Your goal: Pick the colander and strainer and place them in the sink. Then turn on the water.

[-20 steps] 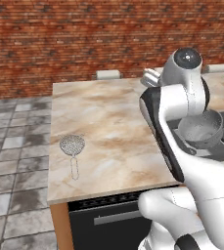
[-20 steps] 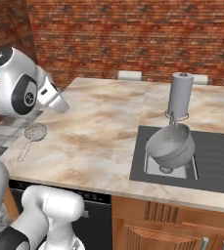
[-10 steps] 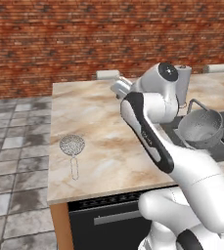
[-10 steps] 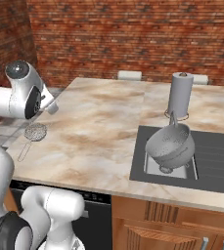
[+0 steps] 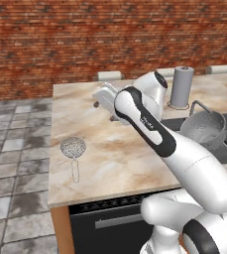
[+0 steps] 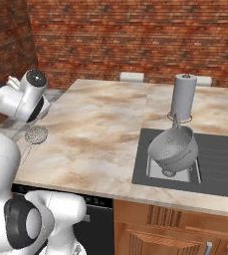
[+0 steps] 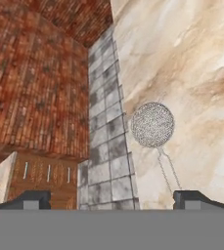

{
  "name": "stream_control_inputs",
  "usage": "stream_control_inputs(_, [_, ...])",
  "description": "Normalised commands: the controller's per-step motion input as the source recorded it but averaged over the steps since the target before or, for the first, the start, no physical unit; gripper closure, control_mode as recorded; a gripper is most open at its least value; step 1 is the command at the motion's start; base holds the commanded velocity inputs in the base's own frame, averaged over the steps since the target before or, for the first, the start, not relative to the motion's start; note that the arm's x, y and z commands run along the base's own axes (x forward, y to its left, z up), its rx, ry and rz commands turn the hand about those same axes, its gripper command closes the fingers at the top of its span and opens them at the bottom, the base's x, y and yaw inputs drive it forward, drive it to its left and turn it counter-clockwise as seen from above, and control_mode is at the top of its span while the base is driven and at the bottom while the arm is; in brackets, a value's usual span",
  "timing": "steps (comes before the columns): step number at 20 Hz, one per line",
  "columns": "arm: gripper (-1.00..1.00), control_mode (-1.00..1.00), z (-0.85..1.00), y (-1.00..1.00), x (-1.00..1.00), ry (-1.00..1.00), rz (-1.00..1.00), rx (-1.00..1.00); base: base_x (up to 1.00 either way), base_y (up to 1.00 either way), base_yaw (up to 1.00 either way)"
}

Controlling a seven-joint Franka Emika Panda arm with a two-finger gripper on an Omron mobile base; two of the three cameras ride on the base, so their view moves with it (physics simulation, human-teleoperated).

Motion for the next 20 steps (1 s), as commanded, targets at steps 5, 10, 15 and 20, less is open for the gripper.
stream_control_inputs(5, [-1.00,-1.00,-0.13,0.13,0.07,0.09,0.00,-0.07,0.00,0.00,0.00])
stream_control_inputs(10, [-1.00,-1.00,-0.27,0.31,0.01,0.20,0.00,-0.20,0.00,0.00,0.00])
stream_control_inputs(15, [-1.00,-1.00,-0.41,0.14,0.01,0.09,0.00,-0.14,0.00,0.00,0.00])
stream_control_inputs(20, [-1.00,-1.00,-0.62,0.00,0.00,0.03,0.00,-0.18,0.00,0.00,0.00])
